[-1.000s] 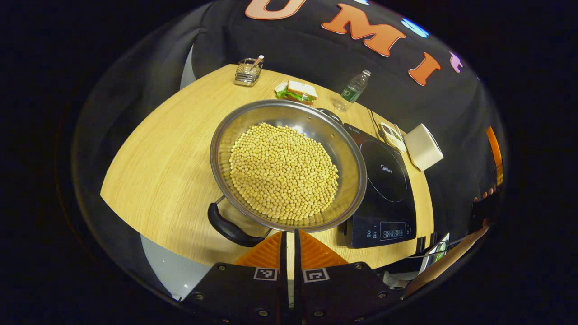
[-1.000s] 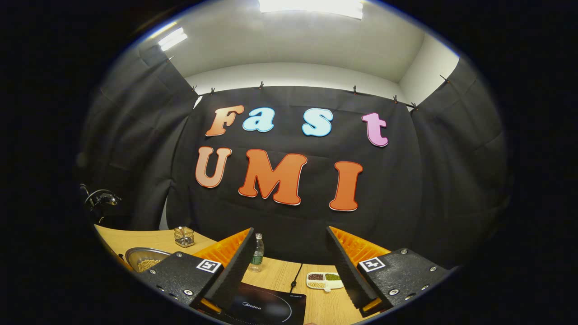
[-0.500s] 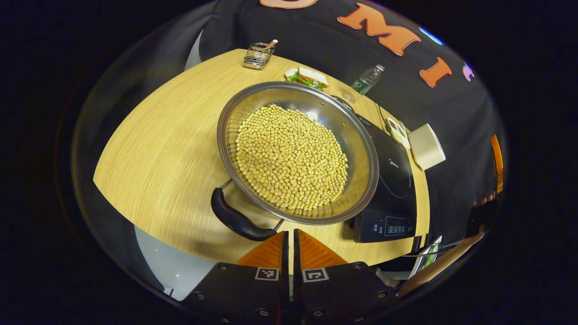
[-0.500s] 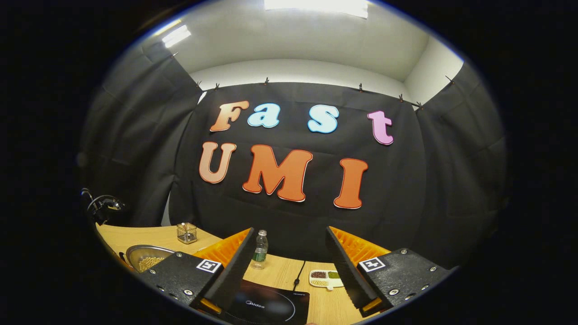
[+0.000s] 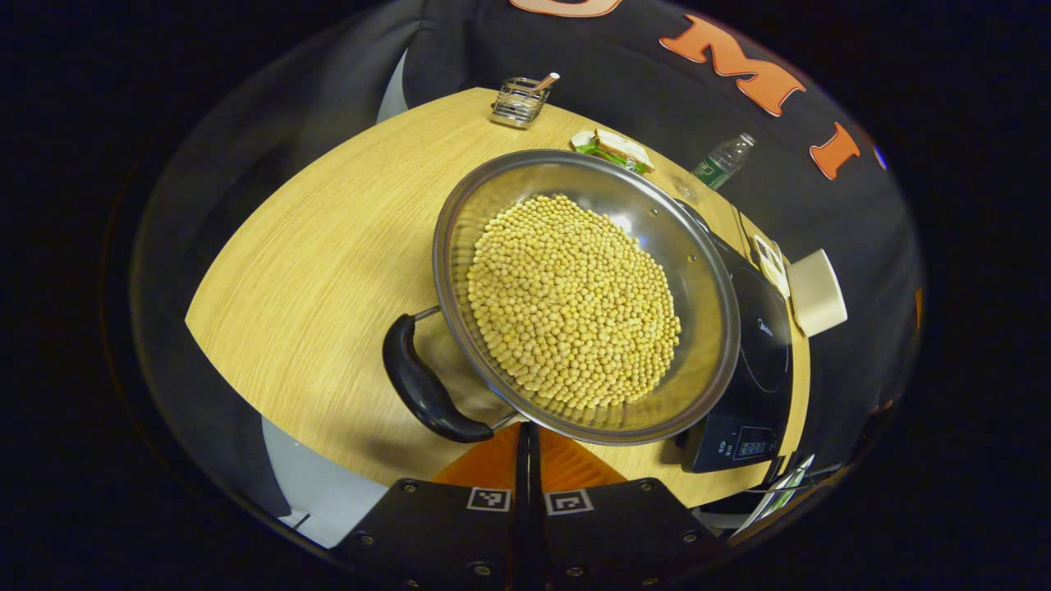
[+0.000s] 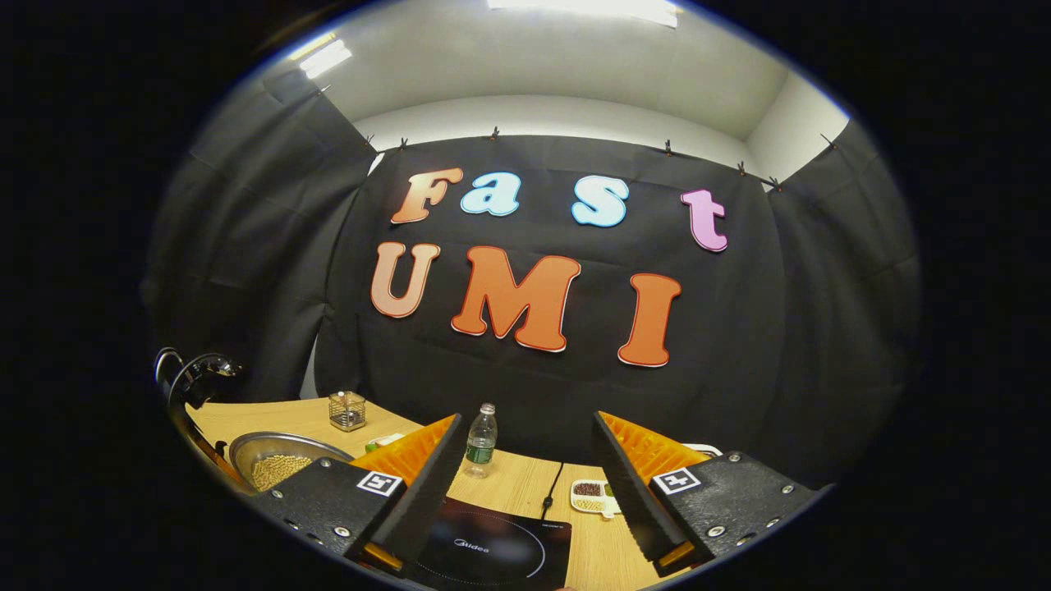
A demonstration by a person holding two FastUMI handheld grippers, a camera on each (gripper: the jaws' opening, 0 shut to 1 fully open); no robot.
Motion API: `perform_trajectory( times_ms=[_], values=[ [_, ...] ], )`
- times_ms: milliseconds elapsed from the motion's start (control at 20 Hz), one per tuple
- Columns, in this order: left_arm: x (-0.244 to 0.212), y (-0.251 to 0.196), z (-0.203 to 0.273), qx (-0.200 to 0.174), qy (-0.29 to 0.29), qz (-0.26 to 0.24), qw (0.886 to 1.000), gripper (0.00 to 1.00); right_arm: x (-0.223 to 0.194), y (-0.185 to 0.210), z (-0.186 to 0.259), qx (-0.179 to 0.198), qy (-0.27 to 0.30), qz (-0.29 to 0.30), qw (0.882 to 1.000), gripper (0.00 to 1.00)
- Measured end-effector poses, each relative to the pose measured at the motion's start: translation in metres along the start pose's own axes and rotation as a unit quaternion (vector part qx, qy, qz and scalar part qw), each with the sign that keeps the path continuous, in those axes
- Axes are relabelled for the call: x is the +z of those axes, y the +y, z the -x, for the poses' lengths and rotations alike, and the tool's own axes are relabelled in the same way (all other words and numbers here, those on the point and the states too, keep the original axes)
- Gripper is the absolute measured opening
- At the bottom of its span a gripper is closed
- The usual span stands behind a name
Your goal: First push the handle of the pot to place it horizontally, then grasp the pot with both hands and set it on the induction cooktop.
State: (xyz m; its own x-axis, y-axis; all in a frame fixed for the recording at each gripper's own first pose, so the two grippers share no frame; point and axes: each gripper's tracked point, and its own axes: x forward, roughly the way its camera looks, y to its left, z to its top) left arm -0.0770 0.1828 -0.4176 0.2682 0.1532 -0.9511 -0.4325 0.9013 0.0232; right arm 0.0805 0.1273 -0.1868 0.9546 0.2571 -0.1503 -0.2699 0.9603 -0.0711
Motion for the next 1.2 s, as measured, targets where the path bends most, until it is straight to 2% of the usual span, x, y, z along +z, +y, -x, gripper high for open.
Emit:
perform_trajectory(
  times_ms=[150, 350, 750, 900, 1050, 1200],
  values=[
    [0.008, 0.011, 0.004, 0.013, -0.004, 0.001, 1.000, 0.01, -0.015, 0.016, -0.008, 0.020, 0.024, -0.014, 0.999, 0.95],
    [0.026, 0.038, 0.009, 0.049, -0.025, -0.008, 0.998, 0.01, -0.039, 0.039, -0.023, 0.044, 0.065, -0.029, 0.996, 0.95],
    [0.056, 0.064, -0.005, 0.075, -0.042, -0.020, 0.996, 0.01, -0.088, 0.091, -0.040, 0.097, 0.153, -0.054, 0.982, 0.95],
    [0.064, 0.072, -0.006, 0.080, -0.044, -0.022, 0.996, 0.01, -0.115, 0.115, -0.042, 0.123, 0.202, -0.070, 0.969, 0.95],
    [0.078, 0.084, -0.006, 0.088, -0.050, -0.024, 0.995, 0.01, -0.144, 0.142, -0.045, 0.144, 0.257, -0.098, 0.951, 0.95],
    [0.092, 0.090, -0.012, 0.096, -0.062, -0.050, 0.992, 0.00, -0.166, 0.161, -0.045, 0.155, 0.302, -0.119, 0.933, 0.95]
  ],
)
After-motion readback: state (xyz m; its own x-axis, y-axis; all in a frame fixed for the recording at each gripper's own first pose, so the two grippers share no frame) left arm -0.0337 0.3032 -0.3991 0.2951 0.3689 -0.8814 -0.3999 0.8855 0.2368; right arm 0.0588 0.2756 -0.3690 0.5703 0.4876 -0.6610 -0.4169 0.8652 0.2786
